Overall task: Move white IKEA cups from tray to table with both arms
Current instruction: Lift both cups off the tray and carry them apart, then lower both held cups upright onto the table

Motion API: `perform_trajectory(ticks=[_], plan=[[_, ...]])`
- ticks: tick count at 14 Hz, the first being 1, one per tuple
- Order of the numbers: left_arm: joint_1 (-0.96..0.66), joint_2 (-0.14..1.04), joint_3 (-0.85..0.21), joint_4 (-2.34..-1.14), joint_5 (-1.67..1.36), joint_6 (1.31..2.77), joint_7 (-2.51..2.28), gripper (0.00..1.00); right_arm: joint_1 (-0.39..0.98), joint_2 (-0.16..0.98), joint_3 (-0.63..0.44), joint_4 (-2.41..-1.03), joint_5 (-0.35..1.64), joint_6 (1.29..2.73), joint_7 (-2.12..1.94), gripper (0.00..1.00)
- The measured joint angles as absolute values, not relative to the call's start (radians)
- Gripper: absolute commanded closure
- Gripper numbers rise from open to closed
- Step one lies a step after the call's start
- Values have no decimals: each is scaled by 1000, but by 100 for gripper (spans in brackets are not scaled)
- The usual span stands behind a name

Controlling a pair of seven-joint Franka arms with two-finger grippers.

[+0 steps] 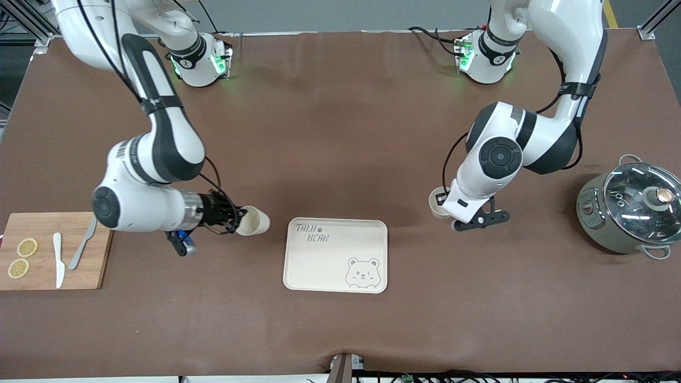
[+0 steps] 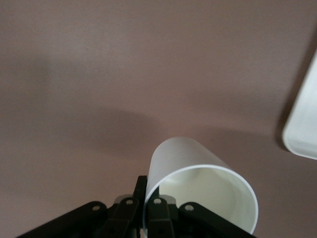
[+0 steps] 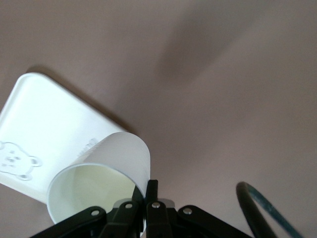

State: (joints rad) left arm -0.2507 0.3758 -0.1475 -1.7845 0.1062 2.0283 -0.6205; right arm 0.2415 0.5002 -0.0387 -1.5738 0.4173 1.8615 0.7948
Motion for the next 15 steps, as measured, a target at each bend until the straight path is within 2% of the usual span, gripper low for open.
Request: perform_trajectory(ticks=[4, 10, 15], plan=[[-215, 360, -147, -1838, 179, 2028, -585, 100, 81, 453, -43, -1694, 220, 1854, 344, 100], [-142, 341, -148, -1891, 183, 2028, -494, 100, -158, 450, -47, -1768, 126, 1874, -153, 100], [-87, 340, -148, -1924, 183, 2028, -427, 100, -175, 450, -35, -1899, 90, 2030, -191, 100]])
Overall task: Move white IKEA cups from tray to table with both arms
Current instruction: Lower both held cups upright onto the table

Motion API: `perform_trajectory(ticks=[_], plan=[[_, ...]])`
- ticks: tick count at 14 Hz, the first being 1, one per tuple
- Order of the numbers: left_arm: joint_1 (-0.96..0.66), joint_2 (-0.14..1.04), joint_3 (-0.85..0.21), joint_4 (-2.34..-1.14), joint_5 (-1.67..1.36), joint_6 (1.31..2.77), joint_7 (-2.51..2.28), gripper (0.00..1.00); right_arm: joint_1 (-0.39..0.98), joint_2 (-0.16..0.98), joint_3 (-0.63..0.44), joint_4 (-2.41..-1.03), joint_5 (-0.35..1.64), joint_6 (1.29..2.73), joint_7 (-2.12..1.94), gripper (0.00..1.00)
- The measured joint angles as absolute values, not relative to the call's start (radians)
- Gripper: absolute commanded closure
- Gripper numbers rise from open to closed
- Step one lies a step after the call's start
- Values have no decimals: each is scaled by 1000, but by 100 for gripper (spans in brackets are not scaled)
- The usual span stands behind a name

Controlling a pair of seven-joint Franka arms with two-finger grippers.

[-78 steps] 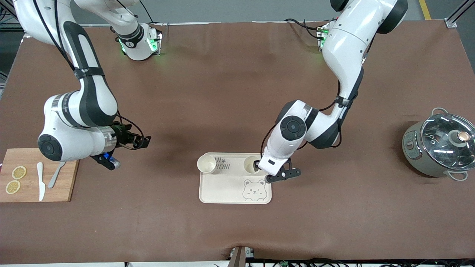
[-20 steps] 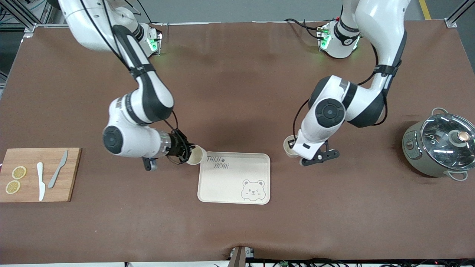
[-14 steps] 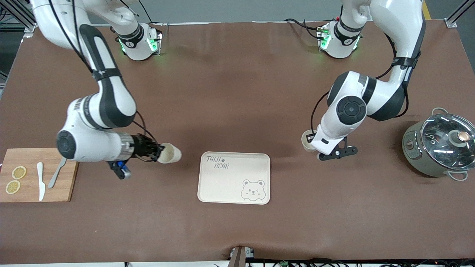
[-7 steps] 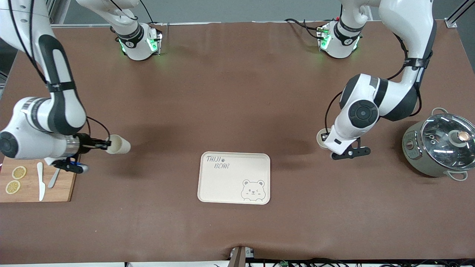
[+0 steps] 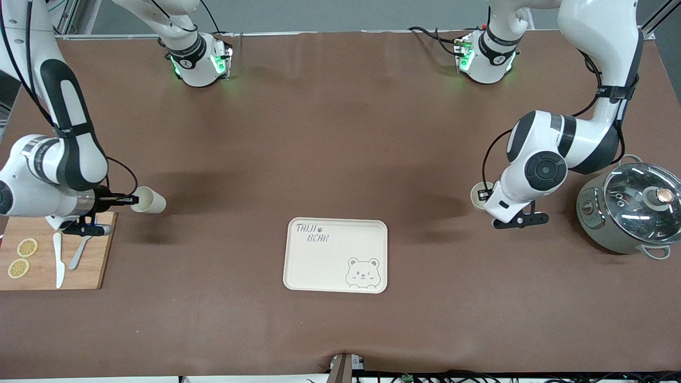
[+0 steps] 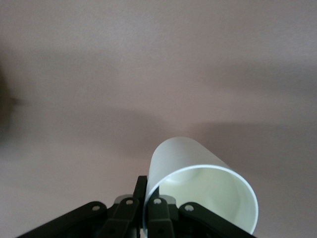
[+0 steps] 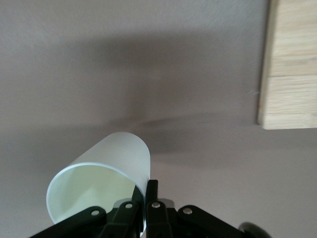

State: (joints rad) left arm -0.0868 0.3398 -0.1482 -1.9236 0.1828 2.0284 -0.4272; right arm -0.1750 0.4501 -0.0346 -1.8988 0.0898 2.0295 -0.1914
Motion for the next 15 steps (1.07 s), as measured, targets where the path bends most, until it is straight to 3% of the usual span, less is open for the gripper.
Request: perform_trajectory(ticks=[6, 7, 8, 9, 13, 15], plan=[[-40, 335, -150, -1977, 183, 2028, -367, 100, -175, 450, -33, -1944, 83, 2086, -191, 100], [-24, 334, -150, -1991, 183, 2029, -352, 100, -175, 450, -33, -1947, 83, 2087, -191, 80], [-11, 334, -150, -2008, 183, 2033, -339, 100, -175, 450, -32, -1949, 82, 2087, -191, 28], [-3, 334, -150, -2026, 183, 2045, -333, 100, -175, 450, -31, -1949, 82, 2087, -191, 0], [30, 334, -152, -2107, 183, 2178, -333, 100, -175, 448, -27, -1947, 82, 2086, -191, 0], [47, 334, -152, -2133, 182, 2230, -333, 91, -174, 447, -26, -1932, 82, 2067, -191, 0]])
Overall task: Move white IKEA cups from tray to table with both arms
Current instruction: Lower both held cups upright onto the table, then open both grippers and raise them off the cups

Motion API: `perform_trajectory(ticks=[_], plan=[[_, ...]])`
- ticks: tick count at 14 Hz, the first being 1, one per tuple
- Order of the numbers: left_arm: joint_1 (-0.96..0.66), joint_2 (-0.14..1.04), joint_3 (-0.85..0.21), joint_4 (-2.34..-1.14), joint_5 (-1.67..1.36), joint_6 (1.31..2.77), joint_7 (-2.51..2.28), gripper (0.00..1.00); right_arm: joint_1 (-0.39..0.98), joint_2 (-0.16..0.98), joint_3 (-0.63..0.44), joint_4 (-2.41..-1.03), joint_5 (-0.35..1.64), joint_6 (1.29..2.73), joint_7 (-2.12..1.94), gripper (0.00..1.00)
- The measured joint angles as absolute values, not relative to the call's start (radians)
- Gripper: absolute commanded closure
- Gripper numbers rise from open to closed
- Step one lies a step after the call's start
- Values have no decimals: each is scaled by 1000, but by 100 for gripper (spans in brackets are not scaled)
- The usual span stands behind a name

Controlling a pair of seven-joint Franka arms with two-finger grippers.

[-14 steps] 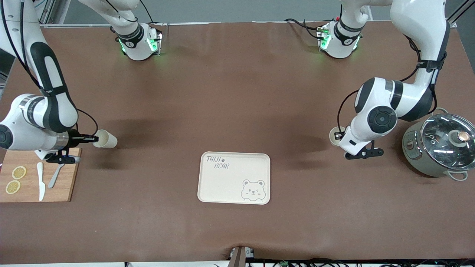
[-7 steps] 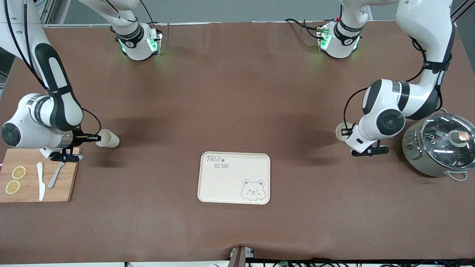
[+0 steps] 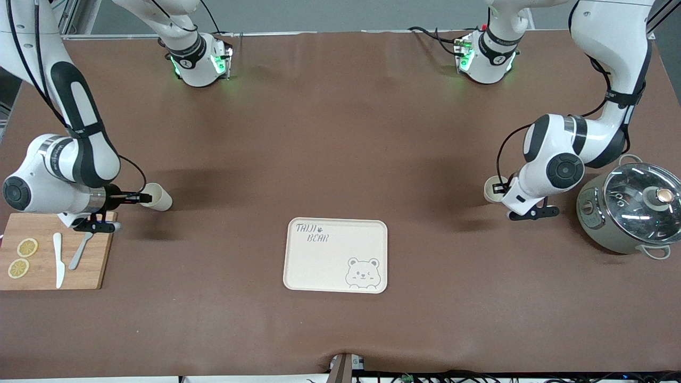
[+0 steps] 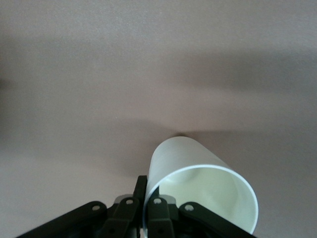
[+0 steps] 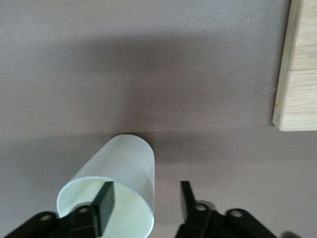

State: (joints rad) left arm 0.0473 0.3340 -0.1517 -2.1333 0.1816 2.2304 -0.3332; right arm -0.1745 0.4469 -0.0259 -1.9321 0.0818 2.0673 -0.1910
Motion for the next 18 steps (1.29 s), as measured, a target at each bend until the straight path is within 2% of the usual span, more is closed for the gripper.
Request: perform_trajectory(ticks=[1, 2, 3, 4, 7, 10, 12, 14, 18], plan=[[50, 334, -152, -2139, 179, 2244, -333, 83, -174, 444, -24, -1913, 82, 2017, -191, 0], [50, 334, -153, -2141, 177, 2252, -333, 60, -171, 437, -22, -1876, 81, 1920, -191, 0], [50, 334, -155, -2143, 176, 2257, -333, 26, -164, 427, -21, -1827, 79, 1821, -191, 0], [50, 334, -155, -2143, 176, 2260, -333, 0, -150, 416, -20, -1768, 78, 1756, -191, 0], [50, 315, -156, -2133, 176, 2252, -333, 0, -118, 397, -20, -1628, 71, 1641, -185, 0], [50, 238, -157, -2101, 176, 2174, -310, 0, -109, 400, -20, -1419, 65, 1403, -185, 0], [50, 180, -157, -2062, 176, 2112, -250, 0, -100, 397, -19, -1285, 62, 1313, -185, 0], [51, 144, -156, -1994, 175, 2032, -205, 0, -88, 396, -19, -1195, 58, 1260, -185, 0], [52, 149, -156, -1784, 175, 1883, -134, 0, 8, 354, -17, -1109, 39, 1185, -183, 0]])
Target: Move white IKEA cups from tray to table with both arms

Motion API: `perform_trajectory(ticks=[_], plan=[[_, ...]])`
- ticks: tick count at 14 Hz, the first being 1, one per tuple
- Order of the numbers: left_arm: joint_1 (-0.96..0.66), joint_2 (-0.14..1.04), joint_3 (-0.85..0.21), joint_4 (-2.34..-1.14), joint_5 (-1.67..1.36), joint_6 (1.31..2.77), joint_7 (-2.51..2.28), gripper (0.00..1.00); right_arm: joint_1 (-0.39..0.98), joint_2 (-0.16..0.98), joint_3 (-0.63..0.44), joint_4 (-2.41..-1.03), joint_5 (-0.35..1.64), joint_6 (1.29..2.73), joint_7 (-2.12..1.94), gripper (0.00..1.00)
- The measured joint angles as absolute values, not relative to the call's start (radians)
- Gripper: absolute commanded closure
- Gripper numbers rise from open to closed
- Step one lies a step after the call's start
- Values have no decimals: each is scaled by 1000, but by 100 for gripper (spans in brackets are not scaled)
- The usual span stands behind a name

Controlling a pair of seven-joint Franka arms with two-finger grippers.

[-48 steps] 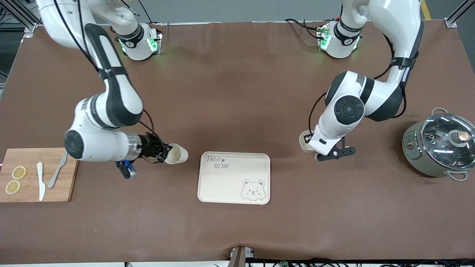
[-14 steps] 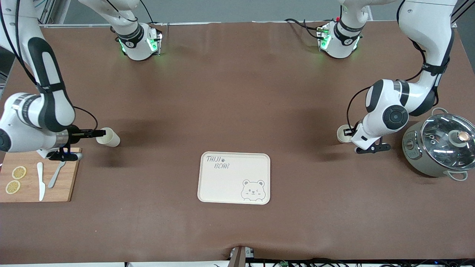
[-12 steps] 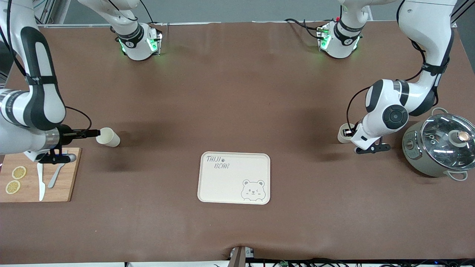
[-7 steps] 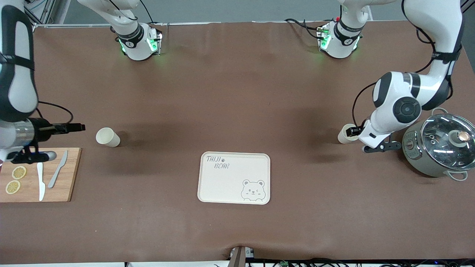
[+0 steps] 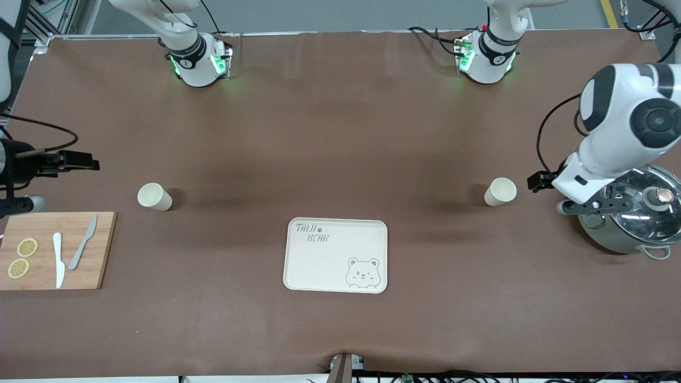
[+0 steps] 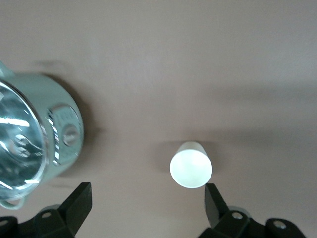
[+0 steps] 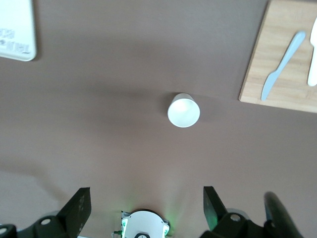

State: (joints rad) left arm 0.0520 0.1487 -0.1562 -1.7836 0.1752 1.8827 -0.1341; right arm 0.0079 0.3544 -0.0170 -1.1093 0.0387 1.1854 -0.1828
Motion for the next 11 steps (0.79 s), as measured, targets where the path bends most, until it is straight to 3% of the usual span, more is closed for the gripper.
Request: perform_trajectory(ticks=[3, 8, 11], plan=[[53, 159, -155, -1698, 175, 1868, -120, 0, 53, 221, -16, -1155, 26, 1171, -176, 0], [59, 156, -150, -1536, 175, 1787, -116, 0, 68, 0, -18, -1518, -21, 1441, -173, 0], [59, 151, -152, -1478, 175, 1718, -114, 0, 31, -37, -34, -1590, -18, 1473, -174, 0]])
